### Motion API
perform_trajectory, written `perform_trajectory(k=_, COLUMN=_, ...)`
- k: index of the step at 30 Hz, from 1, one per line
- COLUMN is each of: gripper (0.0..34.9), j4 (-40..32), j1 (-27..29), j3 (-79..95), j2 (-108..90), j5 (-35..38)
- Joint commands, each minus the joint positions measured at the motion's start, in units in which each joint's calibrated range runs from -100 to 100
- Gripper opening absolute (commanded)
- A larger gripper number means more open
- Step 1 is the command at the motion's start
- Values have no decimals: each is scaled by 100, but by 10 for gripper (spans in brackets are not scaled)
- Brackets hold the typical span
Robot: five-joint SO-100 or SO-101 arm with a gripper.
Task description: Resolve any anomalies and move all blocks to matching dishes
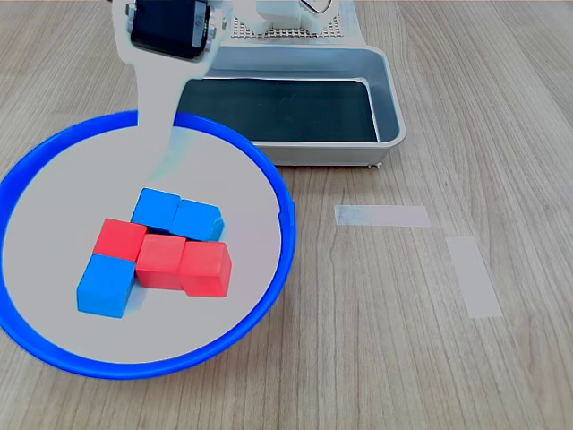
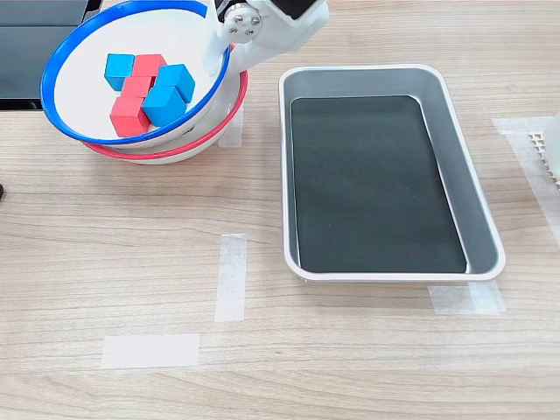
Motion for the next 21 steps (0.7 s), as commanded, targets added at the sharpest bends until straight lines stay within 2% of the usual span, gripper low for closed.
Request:
perform_trajectory(k=1, gripper=0, j4=-128, j1=-43, j3=-296, j2=-414, j5=15)
perform_trajectory(k=15, gripper=0, j4=-631, j1=-34, j3=668, j2=-1275, j5=59)
perform_trajectory(k=21, gripper=0, j4=-640, j1=-288, j3=841, j2=-1701, j5=-98)
